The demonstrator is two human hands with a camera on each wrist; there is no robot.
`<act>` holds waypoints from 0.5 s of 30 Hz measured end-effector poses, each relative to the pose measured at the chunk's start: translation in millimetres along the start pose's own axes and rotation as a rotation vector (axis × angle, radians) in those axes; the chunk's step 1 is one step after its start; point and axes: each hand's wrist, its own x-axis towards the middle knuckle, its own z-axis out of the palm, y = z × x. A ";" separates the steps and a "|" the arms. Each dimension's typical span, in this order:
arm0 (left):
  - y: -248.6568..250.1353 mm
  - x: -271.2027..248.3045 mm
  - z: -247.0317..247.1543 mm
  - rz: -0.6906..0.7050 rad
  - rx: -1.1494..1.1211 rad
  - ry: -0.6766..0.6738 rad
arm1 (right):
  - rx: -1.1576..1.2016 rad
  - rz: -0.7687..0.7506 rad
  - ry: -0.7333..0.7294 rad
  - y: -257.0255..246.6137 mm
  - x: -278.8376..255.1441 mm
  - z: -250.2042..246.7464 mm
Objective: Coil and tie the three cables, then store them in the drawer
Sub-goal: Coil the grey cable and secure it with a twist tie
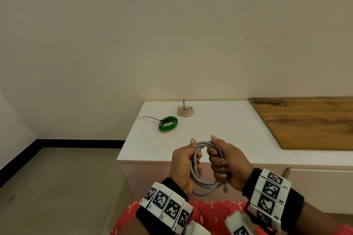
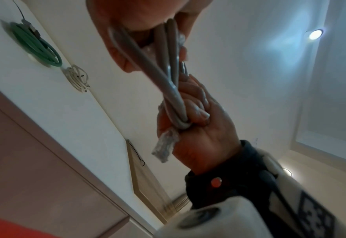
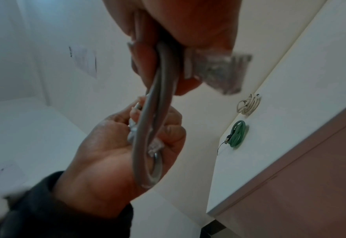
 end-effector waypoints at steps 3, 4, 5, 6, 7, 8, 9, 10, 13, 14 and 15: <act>-2.4 2.8 -3.3 -0.017 -0.038 -0.058 | 0.023 -0.005 0.026 -0.7 2.9 -4.1; -3.4 3.4 -5.1 -0.024 -0.063 -0.095 | 0.036 -0.009 0.044 -1.3 4.4 -6.8; -4.8 3.3 -6.6 -0.029 -0.084 -0.134 | 0.049 -0.010 0.063 -1.8 5.7 -9.8; -6.4 3.2 -8.0 -0.031 -0.096 -0.166 | 0.054 -0.014 0.081 -1.8 7.0 -12.3; -7.6 2.7 -8.6 -0.030 -0.098 -0.183 | 0.045 -0.021 0.099 -1.0 7.9 -14.1; -8.7 1.9 -8.8 -0.032 -0.092 -0.181 | 0.031 -0.029 0.112 0.3 8.9 -14.9; -9.5 1.5 -8.3 -0.035 -0.067 -0.166 | 0.021 -0.035 0.121 2.2 9.7 -15.0; -10.3 1.4 -7.6 -0.037 -0.023 -0.140 | 0.018 -0.038 0.127 4.0 10.7 -14.4; -11.1 2.6 -7.2 -0.069 0.086 -0.052 | 0.030 -0.054 0.145 6.2 13.7 -15.3; -11.1 3.7 -6.9 -0.092 0.067 -0.039 | 0.040 -0.057 0.155 5.3 14.5 -17.1; -10.9 4.4 -6.1 -0.112 0.041 -0.041 | 0.053 -0.056 0.166 4.2 15.3 -18.8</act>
